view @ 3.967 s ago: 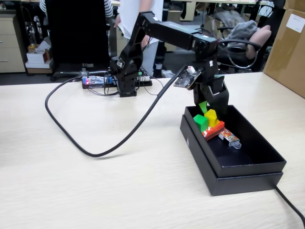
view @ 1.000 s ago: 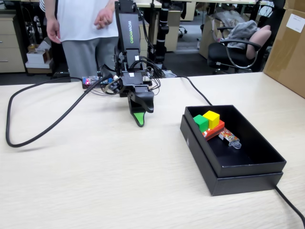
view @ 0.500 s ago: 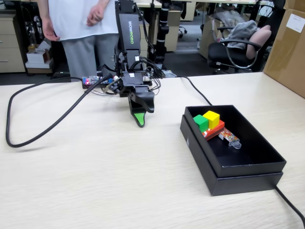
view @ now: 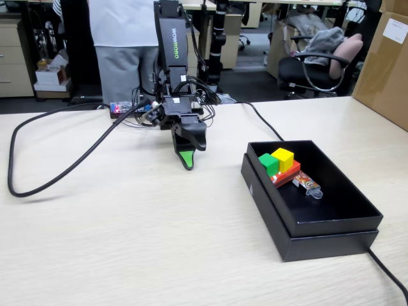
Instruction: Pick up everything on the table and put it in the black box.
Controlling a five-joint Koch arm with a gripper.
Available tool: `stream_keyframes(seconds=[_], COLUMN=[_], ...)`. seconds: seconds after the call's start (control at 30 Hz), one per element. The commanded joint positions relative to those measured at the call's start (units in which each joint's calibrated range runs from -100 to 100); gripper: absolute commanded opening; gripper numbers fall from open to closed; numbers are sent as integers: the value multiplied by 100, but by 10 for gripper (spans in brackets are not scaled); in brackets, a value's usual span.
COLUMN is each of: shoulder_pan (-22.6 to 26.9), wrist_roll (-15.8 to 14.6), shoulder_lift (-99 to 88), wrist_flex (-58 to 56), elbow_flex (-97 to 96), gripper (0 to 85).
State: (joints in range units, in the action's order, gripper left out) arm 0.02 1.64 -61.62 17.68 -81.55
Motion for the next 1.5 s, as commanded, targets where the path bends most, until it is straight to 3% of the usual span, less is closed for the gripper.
stream_keyframes(seconds=[0.0, 1.47], shoulder_pan=[0, 5], wrist_roll=[-5, -5], shoulder_lift=[75, 18], wrist_flex=[-36, -27], elbow_flex=[14, -41], gripper=[488, 488])
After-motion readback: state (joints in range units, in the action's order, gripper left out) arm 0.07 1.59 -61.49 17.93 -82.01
